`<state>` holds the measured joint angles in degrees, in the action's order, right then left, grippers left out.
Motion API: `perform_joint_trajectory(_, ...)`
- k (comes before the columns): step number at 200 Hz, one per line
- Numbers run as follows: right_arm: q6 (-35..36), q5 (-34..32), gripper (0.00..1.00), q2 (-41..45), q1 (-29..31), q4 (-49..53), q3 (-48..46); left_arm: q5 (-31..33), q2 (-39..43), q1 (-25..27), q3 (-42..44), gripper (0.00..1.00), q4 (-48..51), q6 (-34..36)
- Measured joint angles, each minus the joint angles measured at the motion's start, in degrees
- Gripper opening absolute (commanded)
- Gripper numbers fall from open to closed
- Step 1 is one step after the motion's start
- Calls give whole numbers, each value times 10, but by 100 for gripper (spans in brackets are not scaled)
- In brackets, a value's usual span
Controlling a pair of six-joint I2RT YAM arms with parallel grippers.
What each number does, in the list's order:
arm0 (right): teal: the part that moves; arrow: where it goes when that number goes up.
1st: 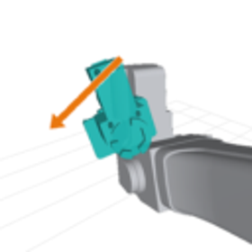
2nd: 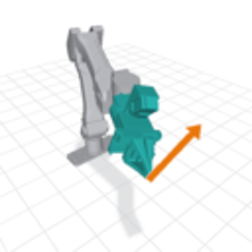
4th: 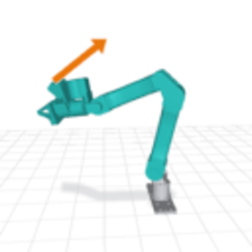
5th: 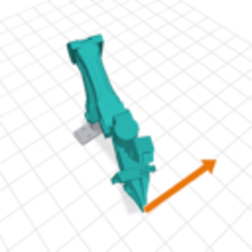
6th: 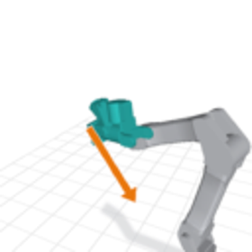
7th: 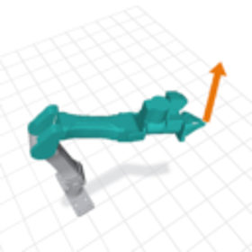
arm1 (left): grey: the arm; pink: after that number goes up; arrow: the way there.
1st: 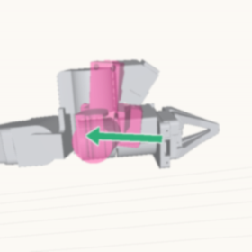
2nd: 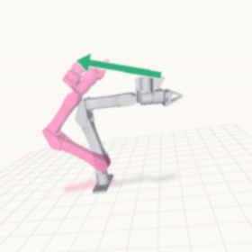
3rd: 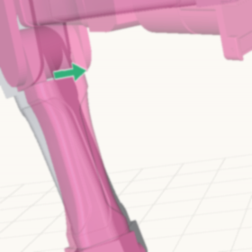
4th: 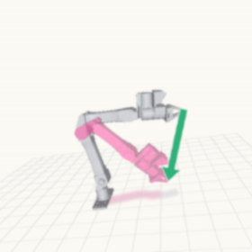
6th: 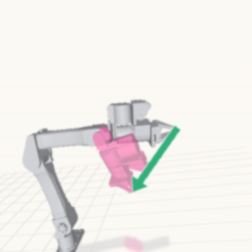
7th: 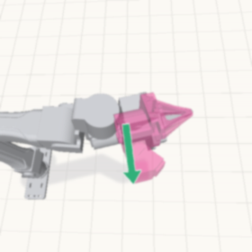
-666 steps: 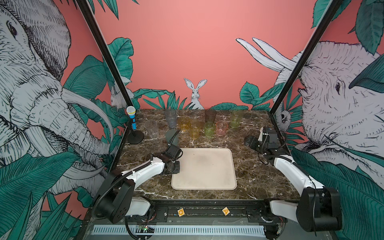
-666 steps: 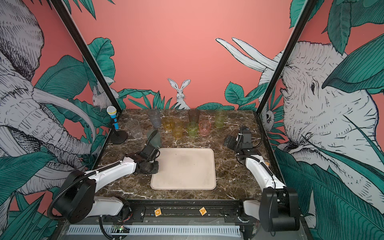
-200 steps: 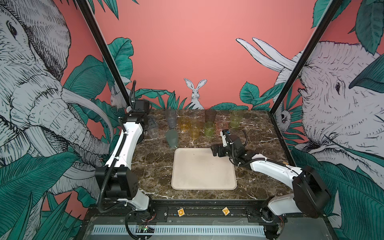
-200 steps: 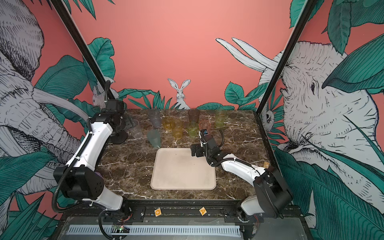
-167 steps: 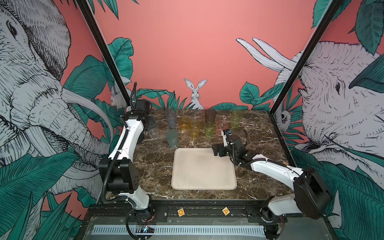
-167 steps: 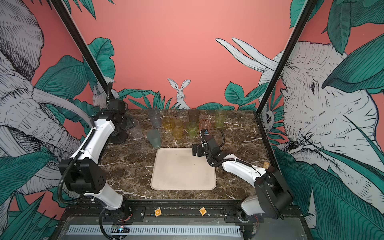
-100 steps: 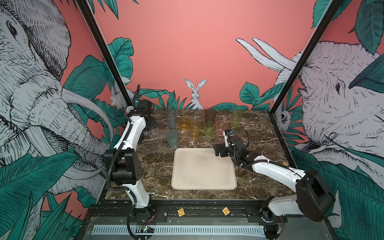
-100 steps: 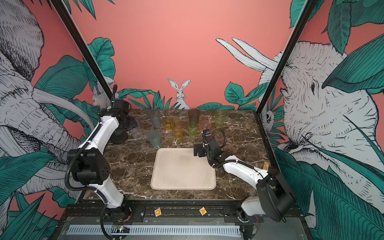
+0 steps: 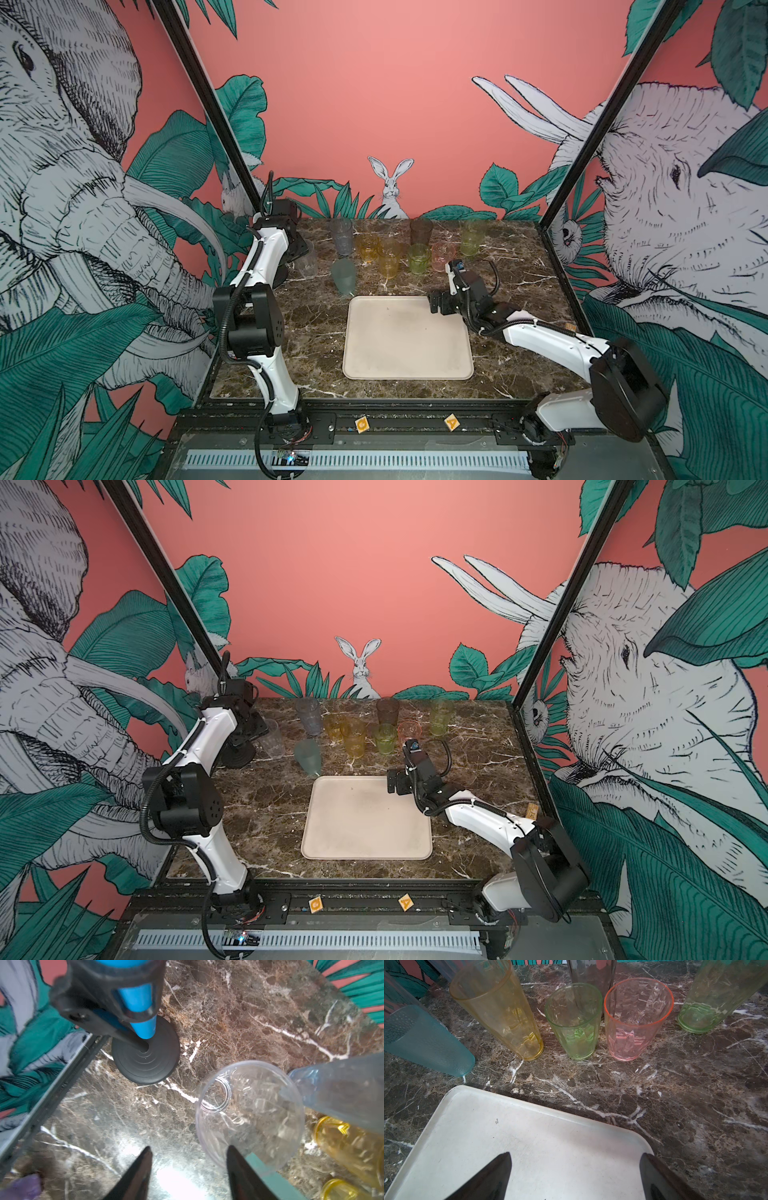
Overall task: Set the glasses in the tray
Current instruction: 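Lower the left gripper around the clear cup's rim and close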
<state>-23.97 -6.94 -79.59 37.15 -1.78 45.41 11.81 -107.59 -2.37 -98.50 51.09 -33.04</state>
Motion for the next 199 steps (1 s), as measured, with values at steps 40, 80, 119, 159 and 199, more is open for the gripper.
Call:
perform_joint_trajectory(40,0,0,99,-4,0,5,0,-14,-15,-5,-7,41,-6,-2)
perform_joint_trajectory(80,0,1,98,-8,0,5,0,-24,-24,-7,-19,33,-14,0)
perform_joint_trajectory(119,0,1,99,-12,0,6,0,-31,-35,-9,-26,28,-17,1)
perform_joint_trajectory(159,0,1,99,-15,0,7,0,-37,-41,-10,-27,22,-17,1)
perform_joint_trajectory(199,0,1,99,-18,0,9,3,-43,-43,-10,-27,17,-17,1)
